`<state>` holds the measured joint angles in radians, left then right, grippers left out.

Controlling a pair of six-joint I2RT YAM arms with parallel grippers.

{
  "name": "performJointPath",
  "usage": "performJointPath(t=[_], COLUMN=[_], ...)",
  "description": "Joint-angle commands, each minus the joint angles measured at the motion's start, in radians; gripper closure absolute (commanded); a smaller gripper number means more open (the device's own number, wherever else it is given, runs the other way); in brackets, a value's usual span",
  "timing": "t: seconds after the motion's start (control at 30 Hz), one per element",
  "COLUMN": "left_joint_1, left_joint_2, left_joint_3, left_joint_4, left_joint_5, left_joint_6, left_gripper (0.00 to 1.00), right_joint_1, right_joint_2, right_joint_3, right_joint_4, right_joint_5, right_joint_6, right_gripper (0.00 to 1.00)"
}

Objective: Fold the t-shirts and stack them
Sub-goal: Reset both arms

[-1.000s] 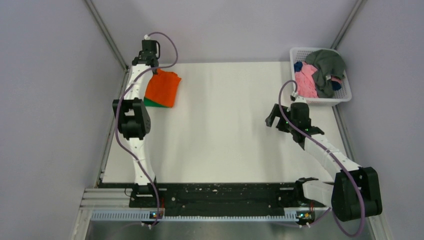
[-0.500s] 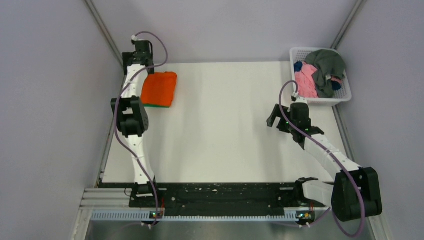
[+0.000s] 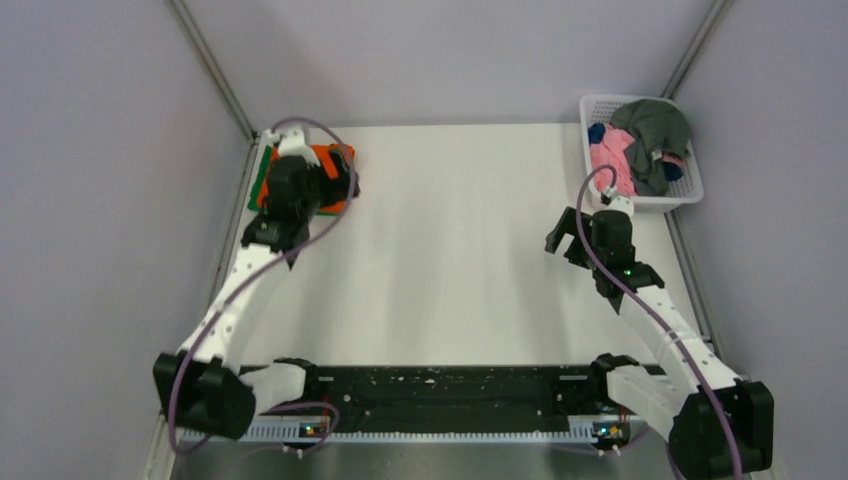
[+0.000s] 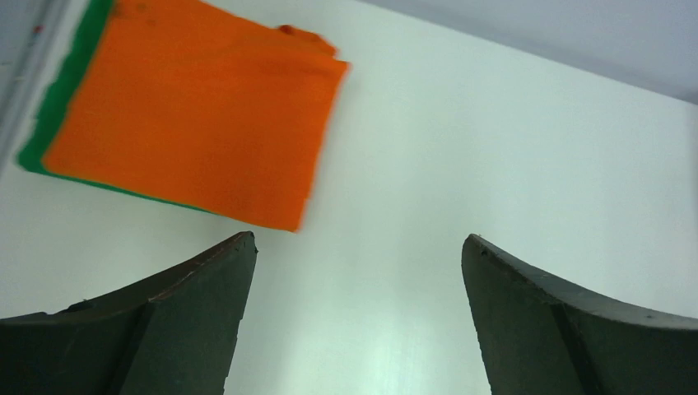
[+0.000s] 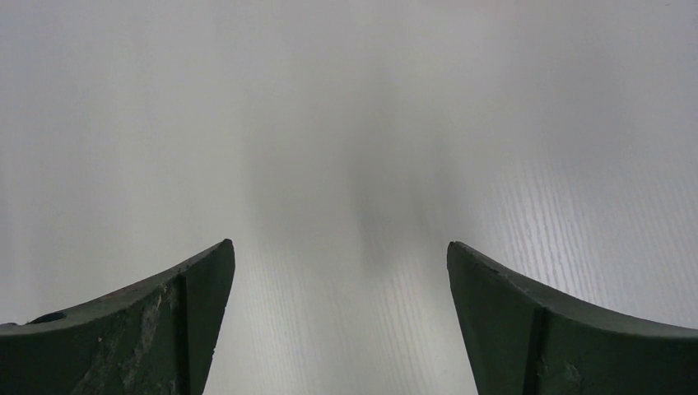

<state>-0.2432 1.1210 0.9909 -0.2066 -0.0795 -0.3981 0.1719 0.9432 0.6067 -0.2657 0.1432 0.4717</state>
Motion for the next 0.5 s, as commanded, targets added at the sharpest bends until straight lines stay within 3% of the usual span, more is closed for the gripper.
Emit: performJointPath(t=[0.0,0.17,0.27,0.47], left_joint_1=[-0.162,-0.188,-0.188,-0.188], left_joint_2=[-0.178,-0.342,-0.392,-0.437], left_joint_3=[-0.245,-0.432,-0.458,-0.474], left_joint_4=[0.052,-0.024,-0.108,-0.082], left_joint_5=[-0.048,-0.105,-0.186,-0.203], left_joint_6=[-0.149,-0.16,-0.167,-0.15], left_gripper=[0.01,0.01,0.01,0.01], right_joint_1=[0.001,0.002,0.001,0.002], right_joint_2=[-0.078,-0.139,-0.169,-0.181], right_joint_3=[0.045,0.011,-0.011,-0.017], right_joint_4=[-0.068,-0.107,-0.098,-0.079], right_joint_5=[0.102,0.126,0.145,0.124], right_joint_6=[-0.004,0.007,0.021,0.005], right_gripper=[0.01,0.01,0.01,0.01])
